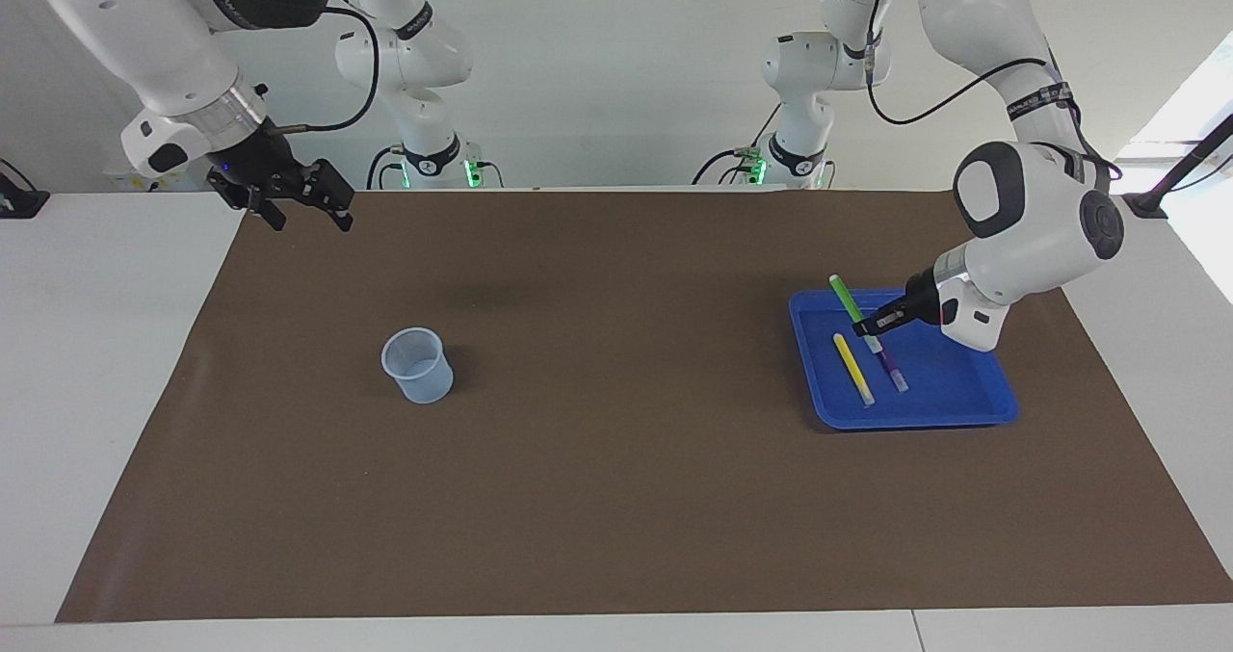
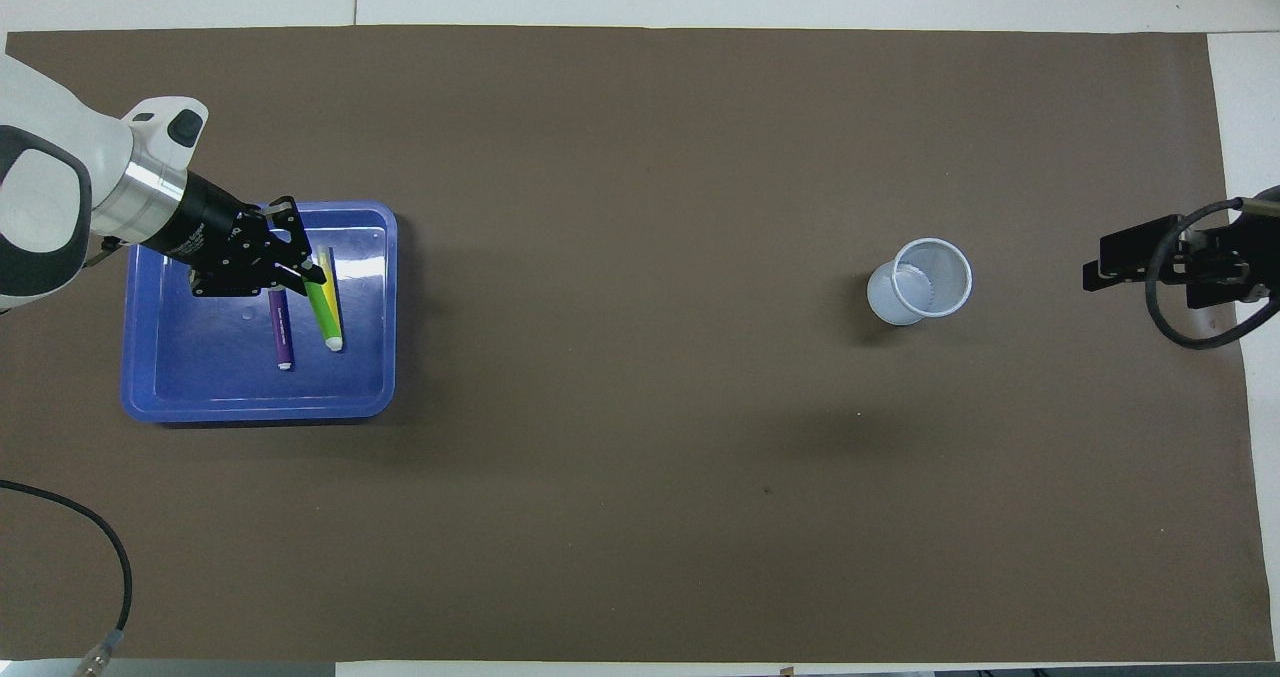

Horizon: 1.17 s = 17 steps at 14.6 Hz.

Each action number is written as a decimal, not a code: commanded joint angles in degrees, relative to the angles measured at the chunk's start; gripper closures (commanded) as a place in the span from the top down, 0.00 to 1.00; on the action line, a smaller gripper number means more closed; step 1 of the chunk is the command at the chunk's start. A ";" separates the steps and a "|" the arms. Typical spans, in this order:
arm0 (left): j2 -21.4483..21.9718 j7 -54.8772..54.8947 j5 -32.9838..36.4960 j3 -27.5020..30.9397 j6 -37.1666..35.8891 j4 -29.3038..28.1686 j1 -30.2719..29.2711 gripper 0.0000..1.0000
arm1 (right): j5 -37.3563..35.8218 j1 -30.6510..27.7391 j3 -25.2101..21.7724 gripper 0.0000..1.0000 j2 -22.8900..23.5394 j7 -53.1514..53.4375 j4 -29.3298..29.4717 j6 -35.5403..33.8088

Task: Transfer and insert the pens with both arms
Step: 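Lift the green pen with the left gripper while the right gripper approaches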

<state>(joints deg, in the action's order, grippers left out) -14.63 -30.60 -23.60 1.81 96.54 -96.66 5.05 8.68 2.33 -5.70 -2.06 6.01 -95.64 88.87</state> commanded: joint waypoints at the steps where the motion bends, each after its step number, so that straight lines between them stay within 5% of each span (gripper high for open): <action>1: 2.58 -11.63 -8.26 0.56 -4.23 0.24 0.83 0.00 | 3.01 0.31 0.77 1.00 -2.24 2.76 -2.80 1.31; 10: 4.70 -47.68 -26.57 0.56 3.20 -1.94 13.48 0.00 | 16.18 5.94 1.22 1.00 -2.33 28.06 -2.63 0.51; 17: 10.66 -62.20 -30.89 0.56 26.13 -13.09 28.41 0.00 | 18.92 13.66 3.24 1.00 -2.24 35.65 -2.10 3.41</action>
<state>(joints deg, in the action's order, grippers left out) -9.18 -89.86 -53.03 1.48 116.47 -103.12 29.61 26.87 14.72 -2.53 -3.07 41.40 -96.47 91.32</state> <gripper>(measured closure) 0.833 0.000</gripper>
